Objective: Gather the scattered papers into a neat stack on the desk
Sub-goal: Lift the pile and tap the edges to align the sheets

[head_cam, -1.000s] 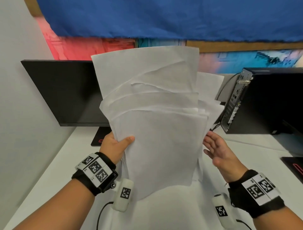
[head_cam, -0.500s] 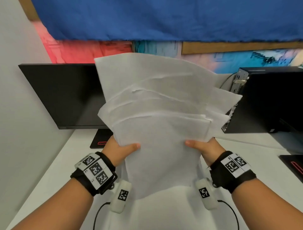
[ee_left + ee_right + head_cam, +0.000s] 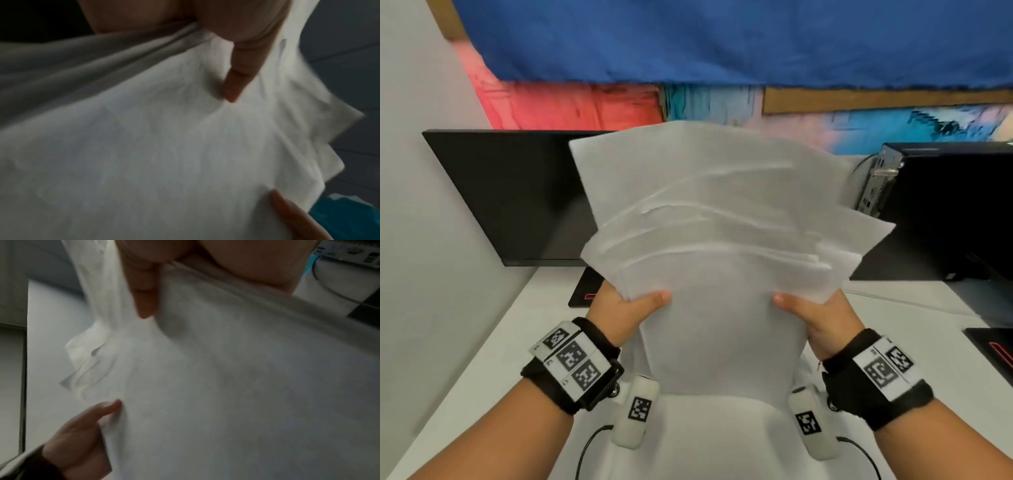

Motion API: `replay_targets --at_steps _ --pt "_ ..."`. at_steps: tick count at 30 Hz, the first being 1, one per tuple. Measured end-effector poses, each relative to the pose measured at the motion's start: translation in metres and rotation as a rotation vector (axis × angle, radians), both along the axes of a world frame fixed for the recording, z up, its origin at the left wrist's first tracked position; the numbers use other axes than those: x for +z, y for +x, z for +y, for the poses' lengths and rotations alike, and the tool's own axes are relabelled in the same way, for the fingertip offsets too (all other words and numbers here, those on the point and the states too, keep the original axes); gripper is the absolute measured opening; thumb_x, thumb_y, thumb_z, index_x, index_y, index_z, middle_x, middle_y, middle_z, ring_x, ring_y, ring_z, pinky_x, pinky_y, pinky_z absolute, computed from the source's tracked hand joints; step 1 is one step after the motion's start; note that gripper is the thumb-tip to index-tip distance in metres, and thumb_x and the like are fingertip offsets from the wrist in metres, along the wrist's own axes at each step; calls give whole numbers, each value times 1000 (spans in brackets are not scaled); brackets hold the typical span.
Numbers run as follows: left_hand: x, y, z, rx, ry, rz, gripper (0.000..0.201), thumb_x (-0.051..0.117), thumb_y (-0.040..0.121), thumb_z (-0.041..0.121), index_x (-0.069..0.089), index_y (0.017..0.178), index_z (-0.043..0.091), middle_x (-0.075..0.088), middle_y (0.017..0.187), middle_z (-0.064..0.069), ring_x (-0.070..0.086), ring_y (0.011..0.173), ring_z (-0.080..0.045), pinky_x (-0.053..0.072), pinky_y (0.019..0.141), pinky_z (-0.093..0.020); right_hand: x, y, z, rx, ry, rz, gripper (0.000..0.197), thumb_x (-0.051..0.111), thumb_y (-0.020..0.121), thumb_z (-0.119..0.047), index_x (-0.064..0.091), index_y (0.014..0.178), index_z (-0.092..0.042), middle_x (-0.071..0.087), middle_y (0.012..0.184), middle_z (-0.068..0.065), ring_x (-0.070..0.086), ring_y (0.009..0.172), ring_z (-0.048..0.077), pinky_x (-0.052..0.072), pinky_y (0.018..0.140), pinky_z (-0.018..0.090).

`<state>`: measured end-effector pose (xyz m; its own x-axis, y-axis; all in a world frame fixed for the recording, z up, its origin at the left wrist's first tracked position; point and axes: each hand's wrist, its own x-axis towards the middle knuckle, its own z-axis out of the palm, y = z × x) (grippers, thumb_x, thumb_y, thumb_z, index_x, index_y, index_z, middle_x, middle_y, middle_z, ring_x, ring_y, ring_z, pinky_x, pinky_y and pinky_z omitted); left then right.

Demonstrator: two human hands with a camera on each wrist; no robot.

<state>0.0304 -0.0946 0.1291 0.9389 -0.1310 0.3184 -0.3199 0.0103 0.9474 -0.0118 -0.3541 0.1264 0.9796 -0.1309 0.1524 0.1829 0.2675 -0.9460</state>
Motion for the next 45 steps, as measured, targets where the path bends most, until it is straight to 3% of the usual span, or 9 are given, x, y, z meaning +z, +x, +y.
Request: replay_targets --at_steps 6,9,13,19,22,32,38,42,45 --pt "20 -22 -19 23 28 -122 26 67 66 31 70 92 29 74 91 17 69 91 -5 53 77 -15 18 -11 14 -226 62 -58 18 64 78 3 65 91 -10 74 69 -10 70 65 4 52 55 14" --pt "13 -26 -19 77 44 -130 36 80 67 21 68 98 8 74 82 18 69 81 0 51 71 -12 21 -18 20 -194 55 -114 45 68 69 1 59 113 -2 74 95 6 71 87 20 56 68 25" --pt "-1 -21 -15 135 41 -25 32 76 70 1 65 93 20 74 78 15 67 79 7 50 66 -7 19 -18 16 -154 89 -111 67 69 62 -5 48 126 -2 66 111 17 67 99 29 57 82 38" --pt "-5 -9 -2 96 -66 64 41 79 50 25 70 90 24 75 93 -3 70 91 -17 57 77 -29 13 -11 2 -61 -27 -66 38 65 67 8 65 100 -11 75 88 2 71 85 20 57 72 31" --pt "-5 -2 3 19 -91 100 40 79 49 25 73 88 27 75 97 -6 69 97 -27 53 83 -40 10 -11 -4 24 -95 -46 40 66 67 3 64 104 -12 76 91 -1 71 88 17 56 71 26" --pt "-1 11 3 -192 -184 205 81 92 29 39 64 101 12 76 90 -1 71 87 -17 57 70 -25 6 -5 -8 120 -12 -26 44 73 59 9 67 97 -13 76 87 2 71 83 18 57 68 28" --pt "-2 10 0 -156 -149 193 41 72 59 9 63 99 14 76 87 3 71 86 -13 56 71 -22 6 -4 -12 274 -79 85 35 62 59 -2 73 86 -20 76 81 -1 71 76 14 57 64 25" --pt "-4 12 -2 -113 -115 170 37 71 61 14 65 97 18 76 89 5 70 89 -11 55 73 -21 12 -4 -13 365 -76 126 31 64 60 -4 76 80 -25 76 79 -3 72 73 12 55 59 22" --pt "-4 13 -2 -68 -91 168 40 74 61 21 67 100 18 74 98 -3 68 99 -21 55 85 -32 15 -5 -12 380 -88 145 41 78 48 -16 72 88 -22 76 81 -3 72 74 11 55 60 21"
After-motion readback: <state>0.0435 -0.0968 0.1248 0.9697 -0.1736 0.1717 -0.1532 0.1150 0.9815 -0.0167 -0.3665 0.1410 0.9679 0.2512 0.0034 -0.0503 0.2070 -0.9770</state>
